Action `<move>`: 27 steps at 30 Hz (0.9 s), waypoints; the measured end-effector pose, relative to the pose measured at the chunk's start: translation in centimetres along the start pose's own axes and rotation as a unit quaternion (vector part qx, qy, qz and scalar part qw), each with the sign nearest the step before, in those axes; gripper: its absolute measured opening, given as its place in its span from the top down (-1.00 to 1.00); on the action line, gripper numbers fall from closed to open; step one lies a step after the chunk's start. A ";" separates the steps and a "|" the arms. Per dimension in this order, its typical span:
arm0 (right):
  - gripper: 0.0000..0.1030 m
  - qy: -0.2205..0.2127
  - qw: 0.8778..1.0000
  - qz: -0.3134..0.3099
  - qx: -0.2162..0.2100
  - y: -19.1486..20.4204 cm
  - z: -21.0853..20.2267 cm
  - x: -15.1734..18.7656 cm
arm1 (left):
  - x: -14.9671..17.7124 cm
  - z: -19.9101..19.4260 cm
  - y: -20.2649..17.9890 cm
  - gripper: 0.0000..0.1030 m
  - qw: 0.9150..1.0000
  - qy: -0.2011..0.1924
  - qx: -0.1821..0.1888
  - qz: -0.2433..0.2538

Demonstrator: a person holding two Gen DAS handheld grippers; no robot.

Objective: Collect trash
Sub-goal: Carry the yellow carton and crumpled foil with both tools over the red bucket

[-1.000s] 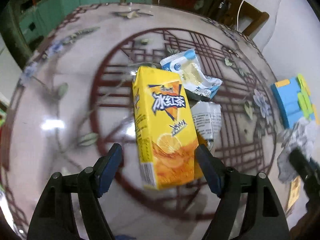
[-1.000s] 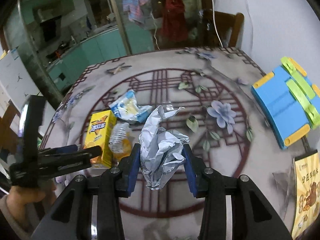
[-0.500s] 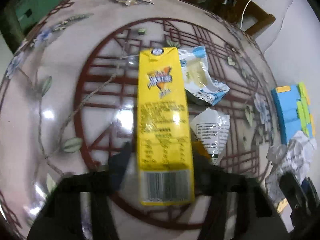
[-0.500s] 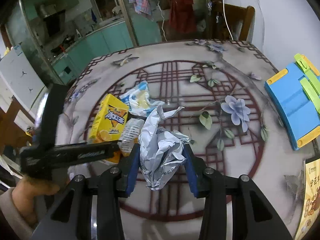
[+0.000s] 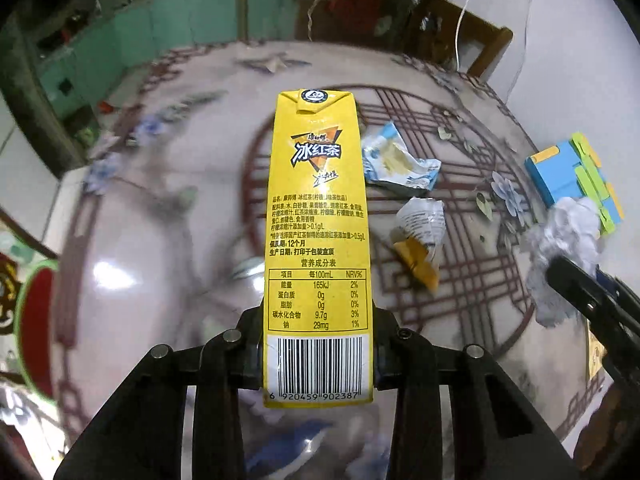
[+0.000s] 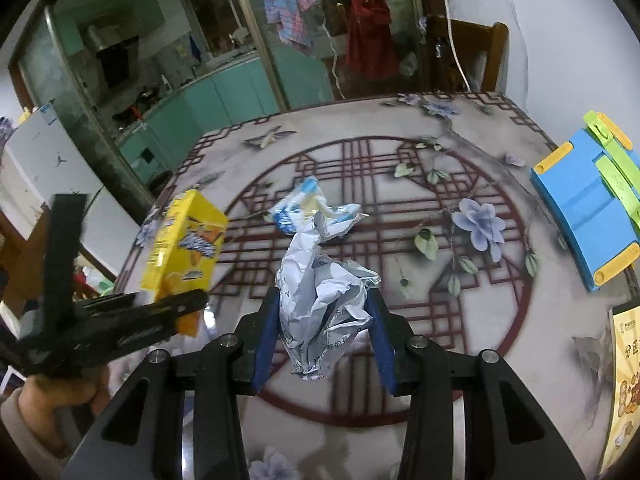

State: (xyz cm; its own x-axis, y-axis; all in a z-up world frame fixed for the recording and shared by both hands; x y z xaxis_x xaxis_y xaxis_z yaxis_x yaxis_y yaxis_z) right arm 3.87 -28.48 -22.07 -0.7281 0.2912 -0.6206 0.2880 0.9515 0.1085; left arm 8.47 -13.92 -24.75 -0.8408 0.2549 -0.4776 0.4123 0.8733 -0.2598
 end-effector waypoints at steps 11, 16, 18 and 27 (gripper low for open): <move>0.21 -0.018 0.997 -0.066 -0.047 8.0 -2.1 1.1 | 0.5 -7.9 3.3 0.33 0.996 -0.075 -0.051 -0.018; 0.21 -0.034 0.993 -0.089 -0.069 11.2 -2.9 0.6 | 0.8 -10.2 5.4 0.33 0.992 -0.099 -0.067 -0.039; 0.21 -0.035 0.992 -0.097 -0.076 12.4 -3.0 0.6 | 0.9 -10.6 6.1 0.33 0.991 -0.102 -0.071 -0.043; 0.21 -0.034 0.992 -0.098 -0.074 15.0 -2.9 1.3 | 1.5 -11.4 9.0 0.33 0.990 -0.105 -0.078 -0.046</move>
State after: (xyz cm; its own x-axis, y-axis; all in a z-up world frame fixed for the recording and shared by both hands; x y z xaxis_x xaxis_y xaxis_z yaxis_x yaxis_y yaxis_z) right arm 5.40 -13.57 -18.98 -0.7162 0.0957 -0.6914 0.0463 0.9949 0.0898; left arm 6.94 -0.99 -18.25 -0.7746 0.0932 -0.6256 0.2641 0.9464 -0.1860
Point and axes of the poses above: each gripper's, at about its wrist camera, not at the fingertips, and z roughly the way its jaws point, y to its left, x to its underside, the point moved 9 cm from there along z, roughly the way its jaws point, and after that the axes turned 9 degrees about x, right-handed, at the moved point
